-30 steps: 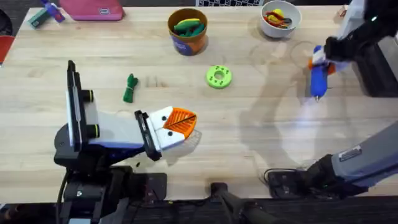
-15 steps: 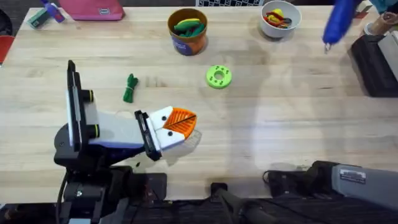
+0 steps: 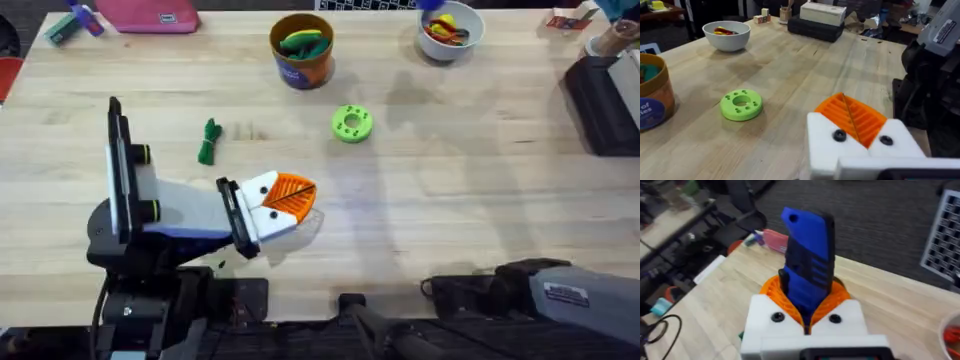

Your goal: Pick up the gripper from the table and insert it into the empty holder that is missing its gripper. Then pick up a screw, insert it into the mounting hole, and use the screwdriver to tighten it. Finally, clean up the table by picking up the vegetable and placing it into the bucket.

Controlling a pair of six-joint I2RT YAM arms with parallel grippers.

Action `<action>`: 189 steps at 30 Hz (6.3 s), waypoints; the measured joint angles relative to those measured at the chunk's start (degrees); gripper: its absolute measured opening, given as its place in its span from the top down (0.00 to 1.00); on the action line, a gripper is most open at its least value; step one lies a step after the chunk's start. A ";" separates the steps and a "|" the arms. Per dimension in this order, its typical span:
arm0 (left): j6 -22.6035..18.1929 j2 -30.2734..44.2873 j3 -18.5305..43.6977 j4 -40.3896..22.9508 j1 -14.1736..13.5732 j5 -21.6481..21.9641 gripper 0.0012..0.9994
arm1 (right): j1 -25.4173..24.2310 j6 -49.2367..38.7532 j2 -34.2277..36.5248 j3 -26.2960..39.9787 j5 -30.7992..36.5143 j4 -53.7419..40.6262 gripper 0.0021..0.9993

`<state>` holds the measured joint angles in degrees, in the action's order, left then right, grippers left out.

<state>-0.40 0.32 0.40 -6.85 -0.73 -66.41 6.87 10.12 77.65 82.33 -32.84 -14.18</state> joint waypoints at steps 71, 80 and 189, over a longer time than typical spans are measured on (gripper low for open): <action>0.00 -0.01 0.00 0.00 0.00 0.00 1.00 | 38.61 -0.38 4.72 -32.40 -24.94 66.91 0.98; 0.00 0.00 0.00 0.00 0.00 0.00 1.00 | 38.61 -1.44 4.71 -32.42 -24.85 66.83 0.98; -0.61 0.03 0.68 -0.83 -0.13 0.46 1.00 | 34.63 -2.01 -1.49 -24.25 -26.41 57.45 0.98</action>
<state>-1.02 0.34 1.08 -7.68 -0.86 -65.95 41.49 8.10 76.16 58.08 -59.25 43.27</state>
